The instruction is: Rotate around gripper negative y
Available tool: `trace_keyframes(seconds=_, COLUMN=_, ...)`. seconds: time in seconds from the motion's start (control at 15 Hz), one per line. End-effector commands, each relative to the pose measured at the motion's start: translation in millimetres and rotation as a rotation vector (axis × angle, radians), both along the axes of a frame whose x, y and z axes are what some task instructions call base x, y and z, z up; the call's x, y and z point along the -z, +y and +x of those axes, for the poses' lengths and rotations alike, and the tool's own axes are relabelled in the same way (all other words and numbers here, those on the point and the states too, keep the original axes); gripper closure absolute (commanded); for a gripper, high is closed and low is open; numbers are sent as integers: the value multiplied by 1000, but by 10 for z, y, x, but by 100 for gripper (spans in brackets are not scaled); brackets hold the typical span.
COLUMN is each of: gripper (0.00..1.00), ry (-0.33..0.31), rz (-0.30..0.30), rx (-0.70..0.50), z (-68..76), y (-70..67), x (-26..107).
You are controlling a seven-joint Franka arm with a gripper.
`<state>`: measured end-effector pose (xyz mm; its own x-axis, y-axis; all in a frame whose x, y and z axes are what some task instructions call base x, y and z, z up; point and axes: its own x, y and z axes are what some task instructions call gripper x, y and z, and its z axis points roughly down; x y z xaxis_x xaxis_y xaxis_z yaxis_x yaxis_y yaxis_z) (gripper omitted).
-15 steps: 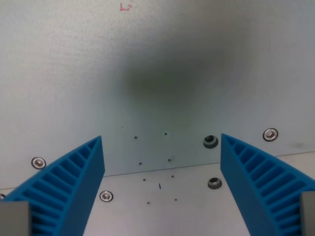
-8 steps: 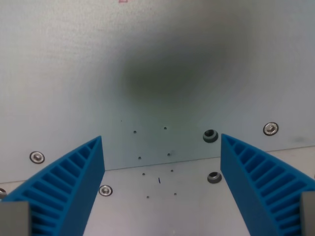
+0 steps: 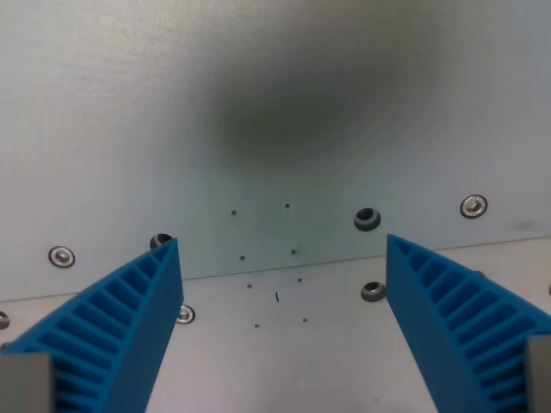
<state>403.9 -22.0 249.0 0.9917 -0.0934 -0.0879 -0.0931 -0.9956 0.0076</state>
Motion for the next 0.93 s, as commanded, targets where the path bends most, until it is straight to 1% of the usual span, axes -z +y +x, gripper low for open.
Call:
trace_keyframes(seconds=0.07, gripper=0, ry=190, rz=21, rx=1, z=79, y=-4, x=-60)
trace_keyframes(seconds=0.93, gripper=0, ry=341, rz=35, rx=2, z=79, y=-4, x=-60)
